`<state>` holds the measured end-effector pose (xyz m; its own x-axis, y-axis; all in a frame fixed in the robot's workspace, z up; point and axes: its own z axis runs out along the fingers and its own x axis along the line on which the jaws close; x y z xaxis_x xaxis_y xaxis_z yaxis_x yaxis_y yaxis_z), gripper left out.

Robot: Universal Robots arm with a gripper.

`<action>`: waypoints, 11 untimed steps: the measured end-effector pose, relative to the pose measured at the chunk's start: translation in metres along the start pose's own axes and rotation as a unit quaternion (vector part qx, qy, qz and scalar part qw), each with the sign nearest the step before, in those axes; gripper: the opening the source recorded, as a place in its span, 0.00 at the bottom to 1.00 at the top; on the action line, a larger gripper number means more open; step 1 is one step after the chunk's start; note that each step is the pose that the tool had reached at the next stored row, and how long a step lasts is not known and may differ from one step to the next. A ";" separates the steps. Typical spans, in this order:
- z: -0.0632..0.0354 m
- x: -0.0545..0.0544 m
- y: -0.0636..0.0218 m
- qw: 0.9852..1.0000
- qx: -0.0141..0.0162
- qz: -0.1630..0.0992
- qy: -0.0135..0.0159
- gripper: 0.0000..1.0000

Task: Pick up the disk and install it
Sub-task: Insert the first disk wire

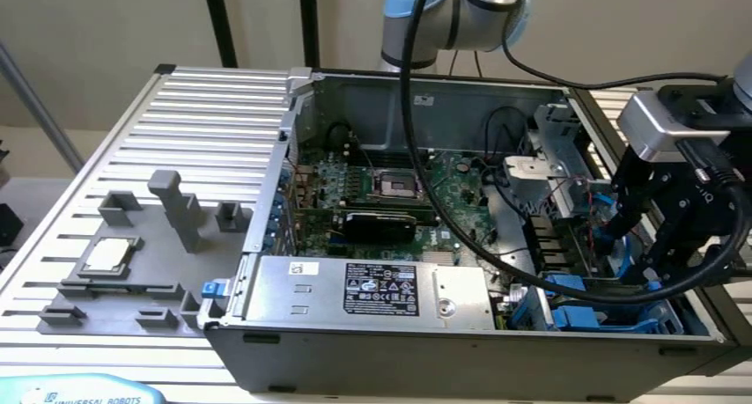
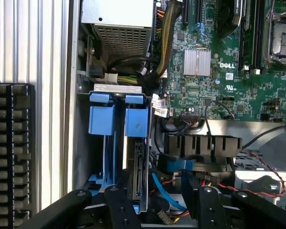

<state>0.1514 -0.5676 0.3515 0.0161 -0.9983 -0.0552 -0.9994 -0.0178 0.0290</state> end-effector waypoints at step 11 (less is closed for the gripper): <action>-0.0021 0.036 -0.0004 1.000 0.000 0.000 -0.001 0.55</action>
<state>0.1525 -0.6039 0.3515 0.0162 -0.9982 -0.0573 -0.9994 -0.0179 0.0293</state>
